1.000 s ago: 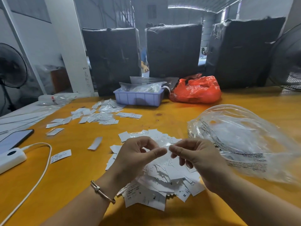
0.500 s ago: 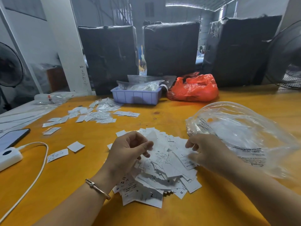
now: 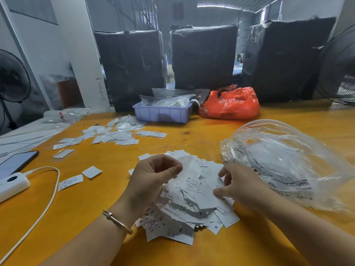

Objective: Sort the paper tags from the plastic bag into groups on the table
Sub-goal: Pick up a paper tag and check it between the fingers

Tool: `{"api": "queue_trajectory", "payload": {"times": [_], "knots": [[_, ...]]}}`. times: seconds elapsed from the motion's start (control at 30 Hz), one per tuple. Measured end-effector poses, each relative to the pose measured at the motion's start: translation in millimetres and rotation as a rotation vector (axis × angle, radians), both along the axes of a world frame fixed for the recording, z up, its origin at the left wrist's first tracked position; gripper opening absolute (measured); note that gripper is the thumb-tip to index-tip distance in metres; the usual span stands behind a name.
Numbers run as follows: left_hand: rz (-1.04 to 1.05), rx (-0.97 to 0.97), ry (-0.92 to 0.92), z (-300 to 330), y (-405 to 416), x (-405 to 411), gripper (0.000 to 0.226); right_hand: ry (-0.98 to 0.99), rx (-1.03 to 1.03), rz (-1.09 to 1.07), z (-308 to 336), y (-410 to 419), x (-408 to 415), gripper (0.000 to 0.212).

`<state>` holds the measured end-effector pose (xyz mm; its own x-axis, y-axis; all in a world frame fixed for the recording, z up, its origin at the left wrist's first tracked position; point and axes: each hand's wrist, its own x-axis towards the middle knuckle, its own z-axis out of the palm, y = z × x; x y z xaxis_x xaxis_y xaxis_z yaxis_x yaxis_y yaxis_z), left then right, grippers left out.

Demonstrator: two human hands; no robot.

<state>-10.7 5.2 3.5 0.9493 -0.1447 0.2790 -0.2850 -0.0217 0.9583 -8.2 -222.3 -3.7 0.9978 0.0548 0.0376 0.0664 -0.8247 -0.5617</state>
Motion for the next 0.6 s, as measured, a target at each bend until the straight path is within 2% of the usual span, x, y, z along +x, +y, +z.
{"api": "queue_trajectory", "payload": {"times": [0.1, 0.37, 0.6], "knots": [[-0.007, -0.002, 0.001, 0.3, 0.7, 0.2, 0.013, 0.024, 0.042, -0.012, -0.8, 0.5, 2.5, 0.04], [-0.033, 0.006, -0.008, 0.3, -0.4, -1.7, 0.02, 0.038, 0.159, -0.023, -1.0, 3.1, 3.1, 0.028], [-0.011, 0.038, -0.031, -0.8, -1.1, -0.7, 0.017, -0.079, 0.505, 0.033, 6.0, 1.7, -5.3, 0.043]]}}
